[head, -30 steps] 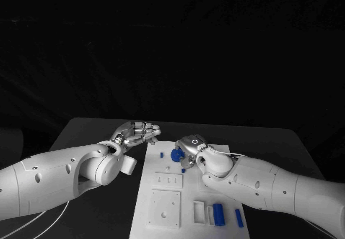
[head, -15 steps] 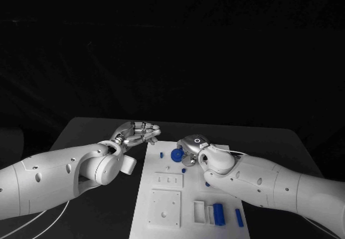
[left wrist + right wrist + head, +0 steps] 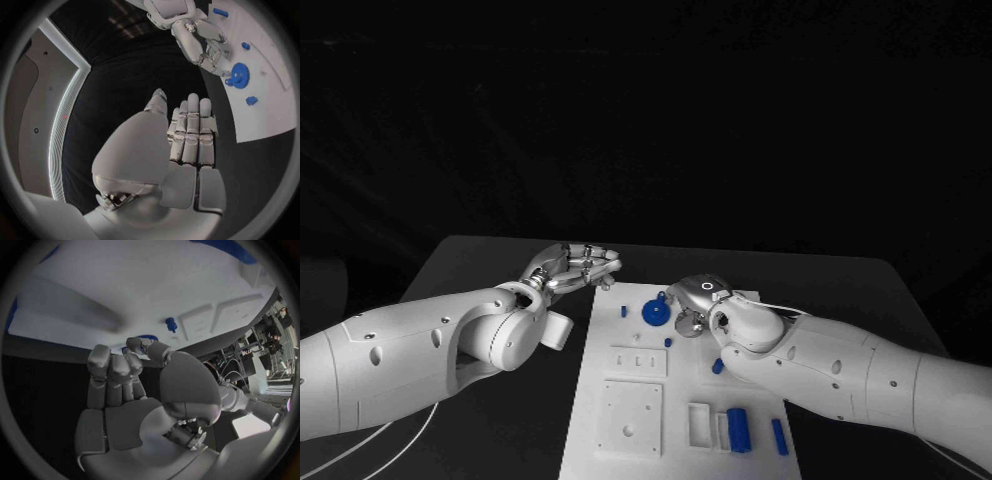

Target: Assemble the parts on the task board

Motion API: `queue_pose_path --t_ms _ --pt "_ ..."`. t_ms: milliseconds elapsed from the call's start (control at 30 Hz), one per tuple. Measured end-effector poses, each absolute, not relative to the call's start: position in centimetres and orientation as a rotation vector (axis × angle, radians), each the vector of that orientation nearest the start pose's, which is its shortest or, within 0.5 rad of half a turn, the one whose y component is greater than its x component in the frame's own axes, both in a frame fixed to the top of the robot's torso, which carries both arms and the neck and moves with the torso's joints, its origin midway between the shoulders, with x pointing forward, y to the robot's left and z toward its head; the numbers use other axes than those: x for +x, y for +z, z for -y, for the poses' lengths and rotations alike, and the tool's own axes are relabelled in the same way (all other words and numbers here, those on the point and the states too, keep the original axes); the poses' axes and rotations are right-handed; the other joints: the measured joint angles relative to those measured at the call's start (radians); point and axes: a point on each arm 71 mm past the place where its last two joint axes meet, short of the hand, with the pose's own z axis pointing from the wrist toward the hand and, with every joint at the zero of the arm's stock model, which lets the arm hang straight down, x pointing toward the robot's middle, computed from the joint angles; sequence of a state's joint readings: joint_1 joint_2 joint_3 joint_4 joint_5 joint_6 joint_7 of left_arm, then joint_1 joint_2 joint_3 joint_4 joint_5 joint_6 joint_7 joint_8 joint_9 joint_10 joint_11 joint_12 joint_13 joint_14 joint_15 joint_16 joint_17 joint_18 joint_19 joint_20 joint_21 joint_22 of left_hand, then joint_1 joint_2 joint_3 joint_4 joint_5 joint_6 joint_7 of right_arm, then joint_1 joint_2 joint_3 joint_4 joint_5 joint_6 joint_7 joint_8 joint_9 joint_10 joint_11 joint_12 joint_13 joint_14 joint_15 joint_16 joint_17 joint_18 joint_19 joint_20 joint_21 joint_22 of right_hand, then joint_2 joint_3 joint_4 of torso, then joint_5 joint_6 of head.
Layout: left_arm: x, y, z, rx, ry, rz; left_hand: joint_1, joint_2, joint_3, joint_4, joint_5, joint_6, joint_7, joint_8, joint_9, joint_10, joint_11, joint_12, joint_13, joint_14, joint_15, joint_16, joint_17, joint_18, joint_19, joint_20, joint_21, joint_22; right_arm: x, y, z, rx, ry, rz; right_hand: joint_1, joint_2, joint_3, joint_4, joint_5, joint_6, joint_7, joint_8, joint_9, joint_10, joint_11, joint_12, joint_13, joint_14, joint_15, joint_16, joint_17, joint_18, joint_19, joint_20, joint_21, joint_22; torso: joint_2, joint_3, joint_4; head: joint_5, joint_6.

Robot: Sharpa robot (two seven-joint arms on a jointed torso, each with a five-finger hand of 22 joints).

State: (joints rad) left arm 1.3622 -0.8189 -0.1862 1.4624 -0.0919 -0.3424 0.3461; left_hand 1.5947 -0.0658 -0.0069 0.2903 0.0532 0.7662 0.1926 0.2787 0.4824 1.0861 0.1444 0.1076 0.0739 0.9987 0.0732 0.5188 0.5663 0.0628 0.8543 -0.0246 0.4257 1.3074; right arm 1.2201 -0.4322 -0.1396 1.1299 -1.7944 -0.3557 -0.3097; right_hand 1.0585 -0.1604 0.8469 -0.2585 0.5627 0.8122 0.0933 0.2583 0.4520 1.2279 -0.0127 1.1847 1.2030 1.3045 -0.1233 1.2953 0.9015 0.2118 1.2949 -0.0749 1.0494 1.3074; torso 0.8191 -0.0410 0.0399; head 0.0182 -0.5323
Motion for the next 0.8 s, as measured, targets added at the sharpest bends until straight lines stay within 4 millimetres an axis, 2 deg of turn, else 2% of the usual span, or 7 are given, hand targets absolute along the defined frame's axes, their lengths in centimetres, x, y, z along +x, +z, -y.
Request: queue_pose_path --t_ms 267,367,433,533,667,700,800 --pt "51.1 -15.6 -22.0 -0.937 -1.392 -1.481 0.0 0.0 0.0 0.0 0.0 0.0 0.0 0.0 0.0 0.0 0.0 0.0 0.0 0.0 0.0 0.0 0.0 0.0 0.0 0.0 0.0 0.0 53.7 -20.3 12.4 -0.329 0.347 -1.501 0.0 0.0 0.011 -0.003 -0.003 0.007 0.007 0.005 0.0 0.004 0.004 0.0 0.001 0.0 0.0 0.0 0.002 0.0 0.0 0.0 0.0 0.0 0.0 -0.0004 0.0 -0.002 0.002" --pt "51.1 -15.6 -22.2 -0.938 -1.389 -1.479 0.0 0.0 0.0 0.0 0.0 0.0 0.0 0.0 0.0 0.0 0.0 0.0 0.0 0.0 0.0 0.0 0.001 0.0 0.0 0.0 0.0 0.0 53.8 -18.8 14.1 -0.273 0.377 -1.461 -0.009 -0.01 0.016 0.002 -0.033 0.008 0.007 0.005 0.0 0.004 0.004 0.0 0.001 0.004 0.004 0.0 0.003 0.0 0.0 0.0 0.0 0.0 0.0 -0.0004 -0.0005 -0.002 0.005" --pt "51.1 -15.6 -22.3 -0.939 -1.387 -1.478 0.0 0.0 0.0 0.0 0.0 0.0 0.0 0.0 0.0 0.0 0.0 0.0 0.0 0.0 0.0 0.0 0.001 0.0 0.0 0.0 0.0 0.0 54.0 -17.9 15.4 -0.235 0.405 -1.445 -0.011 -0.039 0.01 0.011 -0.11 0.018 0.014 0.014 0.002 0.008 0.008 0.0 0.0 0.007 0.01 0.0 0.004 0.0 0.002 0.001 0.0 0.0 -0.001 -0.0003 -0.0015 -0.003 0.007" --pt "51.1 -15.6 -22.5 -0.94 -1.385 -1.476 0.0 0.0 0.0 0.0 0.0 0.0 0.0 0.0 0.0 0.0 0.0 0.0 0.0 0.0 0.0 0.0 0.002 0.0 0.0 0.0 0.001 0.001 54.4 -16.8 17.8 -0.182 0.452 -1.437 -0.01 -0.069 -0.004 0.043 -0.222 0.028 0.024 0.019 0.004 0.0 0.019 0.0 -0.005 0.005 0.02 -0.004 0.004 0.0 0.006 -0.002 0.0 0.001 -0.001 0.0002 -0.003 -0.004 0.01" --pt "51.3 -15.6 -22.8 -0.942 -1.377 -1.472 0.0 0.0 0.0 0.0 0.0 0.011 0.0 0.0 0.0 0.02 -0.002 0.0 0.003 0.0 0.0 -0.004 0.005 0.0 0.0 0.0 0.004 0.001 54.8 -16.5 21.5 -0.098 0.515 -1.457 -0.014 -0.078 -0.065 0.054 -0.386 0.036 0.032 0.023 0.006 -0.014 0.036 -0.008 -0.011 0.005 0.035 -0.004 0.005 -0.003 0.006 -0.001 0.0 0.001 -0.002 0.0032 -0.007 -0.005 0.013" --pt "51.3 -15.6 -22.8 -0.943 -1.376 -1.471 0.0 0.0 0.0 0.0 0.0 0.011 0.0 0.0 0.0 0.02 -0.002 0.0 0.004 0.0 0.0 -0.004 0.005 0.0 0.0 0.0 0.004 0.001 54.9 -16.5 22.4 -0.08 0.526 -1.462 -0.014 -0.078 -0.086 0.051 -0.406 0.036 0.033 0.023 0.006 -0.019 0.041 -0.012 -0.013 0.001 0.038 -0.004 0.006 -0.004 0.005 -0.002 0.0 0.001 -0.003 0.0039 -0.0082 -0.005 0.013" --pt "51.4 -15.6 -23.0 -0.943 -1.374 -1.47 0.0 0.0 0.0 0.0 0.0 0.014 -0.003 0.0 0.0 0.027 -0.003 0.006 0.005 0.0 0.0 -0.004 0.006 0.001 0.0 0.0 0.004 0.001 55.3 -16.7 24.6 -0.029 0.559 -1.477 -0.023 -0.07 -0.151 0.037 -0.416 0.036 0.039 0.023 0.006 -0.031 0.045 -0.013 -0.014 -0.003 0.042 -0.008 0.009 -0.013 -0.003 -0.005 0.0 0.001 -0.004 0.0079 -0.0119 -0.004 0.015"
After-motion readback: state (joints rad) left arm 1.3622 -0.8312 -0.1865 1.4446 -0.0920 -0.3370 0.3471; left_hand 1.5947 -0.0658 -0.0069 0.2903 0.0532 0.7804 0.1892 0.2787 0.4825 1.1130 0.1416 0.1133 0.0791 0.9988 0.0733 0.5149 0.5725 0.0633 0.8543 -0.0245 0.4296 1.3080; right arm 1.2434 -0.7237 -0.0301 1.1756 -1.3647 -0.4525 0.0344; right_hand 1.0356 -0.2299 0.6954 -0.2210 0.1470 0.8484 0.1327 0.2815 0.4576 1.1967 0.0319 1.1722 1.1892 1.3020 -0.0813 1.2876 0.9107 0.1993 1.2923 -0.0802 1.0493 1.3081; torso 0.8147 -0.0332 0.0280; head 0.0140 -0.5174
